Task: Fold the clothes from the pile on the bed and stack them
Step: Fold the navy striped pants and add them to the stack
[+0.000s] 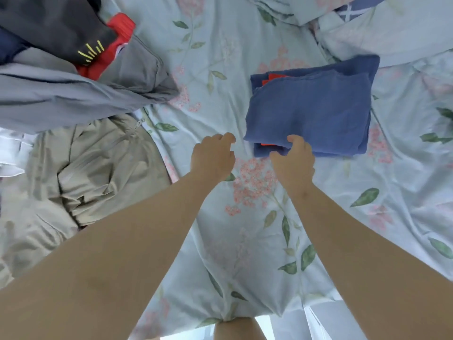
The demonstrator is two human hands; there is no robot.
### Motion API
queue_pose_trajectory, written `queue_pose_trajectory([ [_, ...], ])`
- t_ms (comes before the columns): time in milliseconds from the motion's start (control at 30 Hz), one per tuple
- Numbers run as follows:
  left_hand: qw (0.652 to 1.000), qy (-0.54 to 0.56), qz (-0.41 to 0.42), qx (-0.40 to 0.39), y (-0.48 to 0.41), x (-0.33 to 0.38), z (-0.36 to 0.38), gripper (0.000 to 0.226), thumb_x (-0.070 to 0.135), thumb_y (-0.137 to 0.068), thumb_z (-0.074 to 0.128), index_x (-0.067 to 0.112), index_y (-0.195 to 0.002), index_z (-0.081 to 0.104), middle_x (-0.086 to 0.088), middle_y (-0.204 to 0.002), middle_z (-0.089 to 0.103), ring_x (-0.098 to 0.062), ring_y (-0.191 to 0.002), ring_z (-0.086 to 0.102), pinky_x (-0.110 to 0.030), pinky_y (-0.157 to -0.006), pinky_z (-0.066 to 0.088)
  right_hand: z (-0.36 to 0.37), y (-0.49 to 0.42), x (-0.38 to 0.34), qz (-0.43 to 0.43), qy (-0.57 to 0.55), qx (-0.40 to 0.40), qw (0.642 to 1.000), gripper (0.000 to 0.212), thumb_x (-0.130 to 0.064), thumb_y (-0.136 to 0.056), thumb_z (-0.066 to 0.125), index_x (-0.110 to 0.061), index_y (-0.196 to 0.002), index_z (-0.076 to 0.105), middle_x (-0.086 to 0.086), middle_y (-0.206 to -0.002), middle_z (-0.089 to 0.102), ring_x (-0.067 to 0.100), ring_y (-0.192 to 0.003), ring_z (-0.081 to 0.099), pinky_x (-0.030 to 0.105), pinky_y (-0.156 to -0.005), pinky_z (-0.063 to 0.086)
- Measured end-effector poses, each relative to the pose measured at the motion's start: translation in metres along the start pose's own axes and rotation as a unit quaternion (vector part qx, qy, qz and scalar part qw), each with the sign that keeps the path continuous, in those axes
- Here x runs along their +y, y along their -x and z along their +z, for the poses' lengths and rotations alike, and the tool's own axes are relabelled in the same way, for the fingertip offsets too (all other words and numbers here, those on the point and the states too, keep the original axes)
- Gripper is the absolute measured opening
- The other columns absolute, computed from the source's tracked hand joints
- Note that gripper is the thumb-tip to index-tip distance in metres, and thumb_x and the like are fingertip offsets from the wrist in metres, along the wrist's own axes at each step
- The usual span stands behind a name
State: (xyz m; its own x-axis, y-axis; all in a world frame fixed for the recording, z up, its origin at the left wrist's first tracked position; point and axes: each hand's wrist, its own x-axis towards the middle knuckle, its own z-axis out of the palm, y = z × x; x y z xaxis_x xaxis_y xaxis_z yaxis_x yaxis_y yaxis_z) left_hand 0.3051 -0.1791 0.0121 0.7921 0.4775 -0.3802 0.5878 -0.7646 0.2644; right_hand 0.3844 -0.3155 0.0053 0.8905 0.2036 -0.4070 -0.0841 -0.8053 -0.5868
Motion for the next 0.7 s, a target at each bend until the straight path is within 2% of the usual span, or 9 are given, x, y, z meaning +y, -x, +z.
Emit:
queue_pose_trajectory([
  [133,1.000,-0.026,-0.007,0.010,0.041,-0.029,-0.020,0.034,0.021,-0.098,0.039,0.020,-0.132,0.043,-0.001,-0.121,0.056,-0.024,-0.108,0.049,-0.033,-0.085,0.038,0.013,0.046,-0.027,-0.051,0.022,-0.055,0.997,0.042,-0.021,-0.081,0.056,-0.015,-0.122,0.048,0.004,-0.128,0.047,0.029,-0.113,0.046,0.049,-0.095,0.041],
  [233,1.000,-0.013,-0.026,0.003,0.072,-0.054,-0.039,0.034,0.022,-0.099,0.039,0.022,-0.133,0.043,0.000,-0.125,0.054,-0.022,-0.112,0.049,-0.032,-0.087,0.040,0.021,0.081,-0.051,-0.058,0.059,-0.092,0.992,0.047,-0.021,-0.086,0.056,-0.015,-0.131,0.044,0.004,-0.137,0.040,0.028,-0.123,0.040,0.045,-0.101,0.036],
  [400,0.998,-0.001,-0.060,0.008,0.128,-0.106,-0.059,0.033,0.022,-0.096,0.041,0.021,-0.129,0.047,-0.002,-0.125,0.054,-0.025,-0.114,0.049,-0.033,-0.087,0.040,0.040,0.141,-0.086,-0.095,0.104,-0.134,0.981,0.043,-0.021,-0.087,0.056,-0.017,-0.129,0.047,0.002,-0.140,0.038,0.027,-0.126,0.037,0.041,-0.102,0.034],
  [700,0.992,0.044,-0.114,0.024,0.231,-0.230,-0.080,0.038,0.023,-0.096,0.041,0.023,-0.133,0.045,0.003,-0.130,0.054,-0.022,-0.115,0.049,-0.033,-0.091,0.040,0.126,0.257,-0.152,-0.125,0.182,-0.239,0.946,0.042,-0.025,-0.091,0.050,-0.018,-0.132,0.044,0.000,-0.140,0.040,0.025,-0.125,0.038,0.033,-0.097,0.034],
])
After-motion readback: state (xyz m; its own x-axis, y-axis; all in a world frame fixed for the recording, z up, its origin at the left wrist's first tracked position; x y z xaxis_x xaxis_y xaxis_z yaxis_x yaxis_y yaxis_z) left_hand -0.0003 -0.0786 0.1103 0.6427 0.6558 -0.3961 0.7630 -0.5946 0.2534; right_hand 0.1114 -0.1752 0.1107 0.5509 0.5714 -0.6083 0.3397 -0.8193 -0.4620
